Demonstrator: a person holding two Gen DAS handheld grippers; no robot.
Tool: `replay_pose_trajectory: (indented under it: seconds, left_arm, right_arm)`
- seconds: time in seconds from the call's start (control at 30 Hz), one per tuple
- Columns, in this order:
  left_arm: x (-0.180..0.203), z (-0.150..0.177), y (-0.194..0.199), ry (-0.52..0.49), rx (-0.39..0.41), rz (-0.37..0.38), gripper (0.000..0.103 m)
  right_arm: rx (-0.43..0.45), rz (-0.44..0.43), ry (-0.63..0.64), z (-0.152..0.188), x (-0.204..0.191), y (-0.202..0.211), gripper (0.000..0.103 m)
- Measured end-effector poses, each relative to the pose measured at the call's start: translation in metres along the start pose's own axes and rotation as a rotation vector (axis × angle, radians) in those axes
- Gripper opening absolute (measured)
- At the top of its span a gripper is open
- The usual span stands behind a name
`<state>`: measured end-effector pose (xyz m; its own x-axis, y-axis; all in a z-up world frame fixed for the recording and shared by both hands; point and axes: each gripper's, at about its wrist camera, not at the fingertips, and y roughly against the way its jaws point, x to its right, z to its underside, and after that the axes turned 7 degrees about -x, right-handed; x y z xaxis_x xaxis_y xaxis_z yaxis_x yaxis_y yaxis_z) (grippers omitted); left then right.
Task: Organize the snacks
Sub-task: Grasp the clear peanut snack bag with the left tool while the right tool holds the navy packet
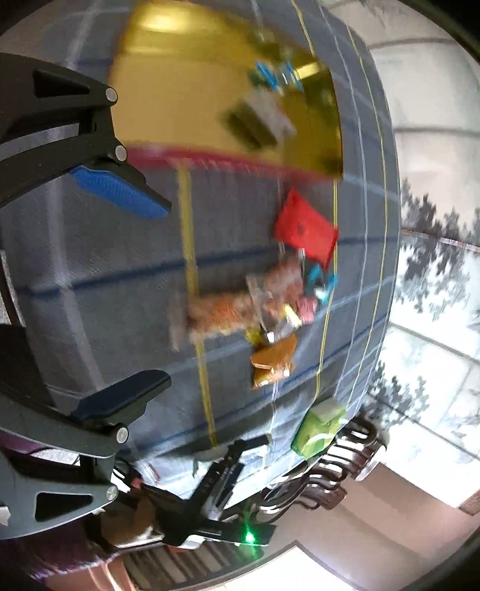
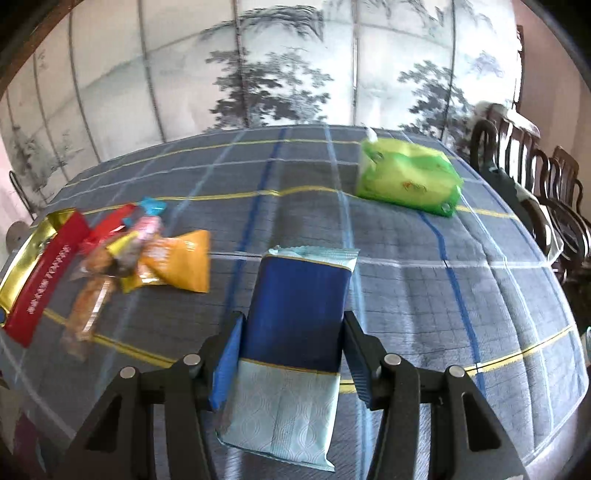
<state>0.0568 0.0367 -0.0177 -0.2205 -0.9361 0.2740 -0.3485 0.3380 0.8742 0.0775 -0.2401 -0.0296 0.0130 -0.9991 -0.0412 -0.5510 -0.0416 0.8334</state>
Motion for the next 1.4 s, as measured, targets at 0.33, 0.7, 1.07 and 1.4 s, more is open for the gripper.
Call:
replay_pose_trajectory:
  seconds: [0.33,0.7,1.07,1.4]
  left_arm:
    - [0.025,-0.049,-0.069,-0.047,-0.077,-0.1,0.081]
    - [0.043,-0.052,-0.101,-0.114,-0.113,-0.239,0.037]
    - [0.059,-0.02,-0.058,-0.098,-0.056,-0.179,0.033]
    - [0.066,-0.003,0.01,-0.117,0.092,-0.226,0.033]
  right_arm:
    - [-0.003,-0.074,-0.083,0.005,0.032,-0.022,0.053]
    - [0.021,-0.114,-0.074,0.001,0.03,-0.023,0.053]
    - [0.009,-0.105,-0.1,0.001,0.032,-0.026,0.053]
    - [-0.017,-0.054,-0.093,-0.001,0.028,-0.031,0.053]
